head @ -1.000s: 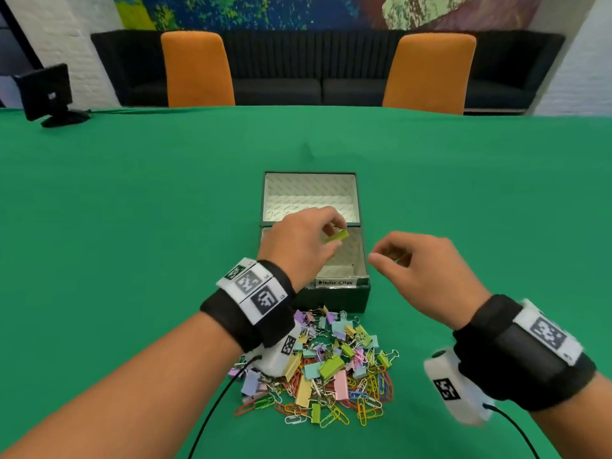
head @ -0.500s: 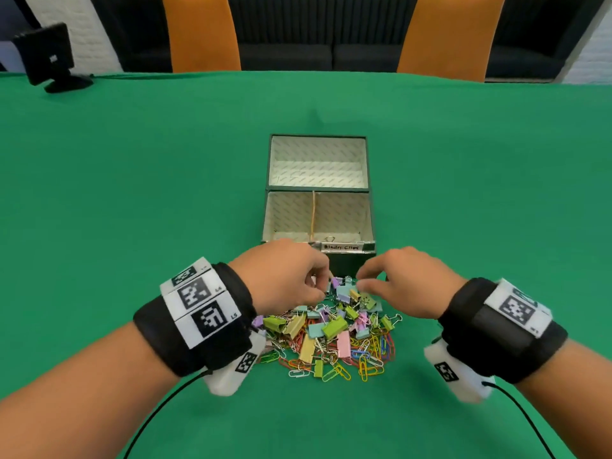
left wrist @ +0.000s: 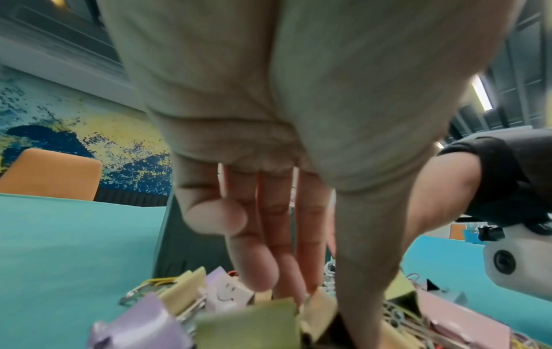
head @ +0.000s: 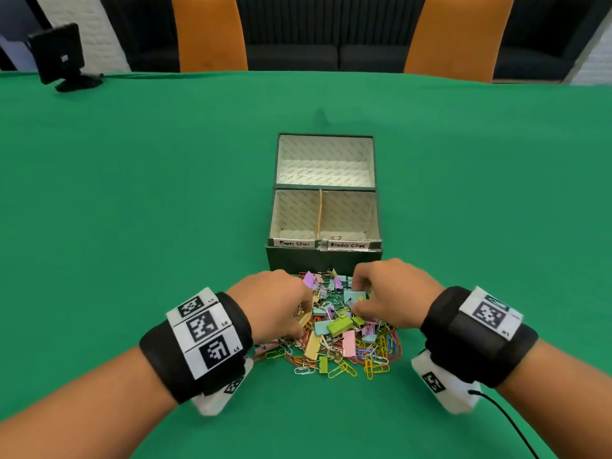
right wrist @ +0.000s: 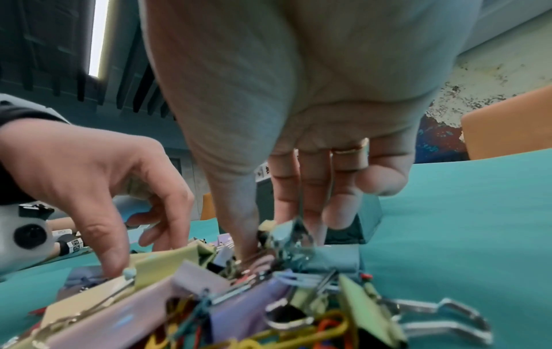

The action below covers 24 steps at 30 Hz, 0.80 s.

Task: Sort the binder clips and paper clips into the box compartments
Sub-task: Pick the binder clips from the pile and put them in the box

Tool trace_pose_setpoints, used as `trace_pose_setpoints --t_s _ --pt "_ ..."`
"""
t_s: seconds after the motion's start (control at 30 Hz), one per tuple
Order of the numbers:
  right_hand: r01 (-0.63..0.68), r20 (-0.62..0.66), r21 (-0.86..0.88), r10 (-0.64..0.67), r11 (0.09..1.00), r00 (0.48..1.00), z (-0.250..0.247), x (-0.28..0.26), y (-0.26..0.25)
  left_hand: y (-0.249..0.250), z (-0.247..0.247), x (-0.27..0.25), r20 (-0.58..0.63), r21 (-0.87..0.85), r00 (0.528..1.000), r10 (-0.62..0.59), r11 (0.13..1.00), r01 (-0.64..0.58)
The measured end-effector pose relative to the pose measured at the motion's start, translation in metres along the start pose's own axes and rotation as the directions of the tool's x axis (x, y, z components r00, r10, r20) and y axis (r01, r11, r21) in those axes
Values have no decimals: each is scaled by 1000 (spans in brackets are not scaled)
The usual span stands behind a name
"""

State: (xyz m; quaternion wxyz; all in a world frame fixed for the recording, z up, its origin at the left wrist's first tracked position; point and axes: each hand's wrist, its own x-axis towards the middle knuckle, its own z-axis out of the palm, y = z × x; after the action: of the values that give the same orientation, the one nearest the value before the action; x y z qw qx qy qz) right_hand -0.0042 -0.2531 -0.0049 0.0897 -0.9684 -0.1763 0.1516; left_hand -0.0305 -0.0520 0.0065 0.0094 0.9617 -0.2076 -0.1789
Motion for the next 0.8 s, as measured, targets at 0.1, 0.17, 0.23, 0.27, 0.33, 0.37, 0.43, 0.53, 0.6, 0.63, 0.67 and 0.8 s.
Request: trace_pose_setpoints --t_s 0.1,0.17,0.23,0.27,0.33,0.37,0.43,0.53,0.6,0.63,0.67,0.8 --pt "19 -56 83 -14 996 998 -1 -3 0 -1 0 -1 -45 -16 998 31 999 -32" --pt "31 -80 126 -21 992 997 -4 -3 0 -1 -3 -2 -72 -46 996 56 997 -59" --pt "50 -91 176 -34 983 995 -6 -3 -1 -3 -5 -3 -90 -100 993 71 992 -80" --pt "57 -97 195 -38 979 995 -8 -3 -1 -5 -6 -4 -98 -125 992 81 988 -93" --pt "61 -110 234 -36 970 993 -10 -4 -3 -8 -8 -5 -107 -125 986 124 983 -137" --pt "61 -116 255 -32 965 993 -12 -4 -3 -9 -8 -5 -106 -111 984 145 981 -157" --pt "64 -127 281 -29 957 991 -14 -5 -3 -9 -5 -7 -90 -92 983 161 981 -170" --pt "52 -149 313 -5 948 989 -16 -8 -2 -9 2 -7 -45 -69 987 152 986 -155" --pt "47 -162 322 6 945 987 -18 -11 -2 -11 5 -4 -28 -80 992 123 989 -125" --pt "46 -165 318 7 947 986 -19 -12 -1 -12 6 -3 -27 -104 995 101 989 -103" --pt "45 -170 315 10 948 985 -19 -13 1 -13 5 -3 -29 -129 996 83 988 -86" --pt "50 -207 346 24 937 978 -22 -17 6 -20 -3 -5 -101 -181 993 67 980 -84"
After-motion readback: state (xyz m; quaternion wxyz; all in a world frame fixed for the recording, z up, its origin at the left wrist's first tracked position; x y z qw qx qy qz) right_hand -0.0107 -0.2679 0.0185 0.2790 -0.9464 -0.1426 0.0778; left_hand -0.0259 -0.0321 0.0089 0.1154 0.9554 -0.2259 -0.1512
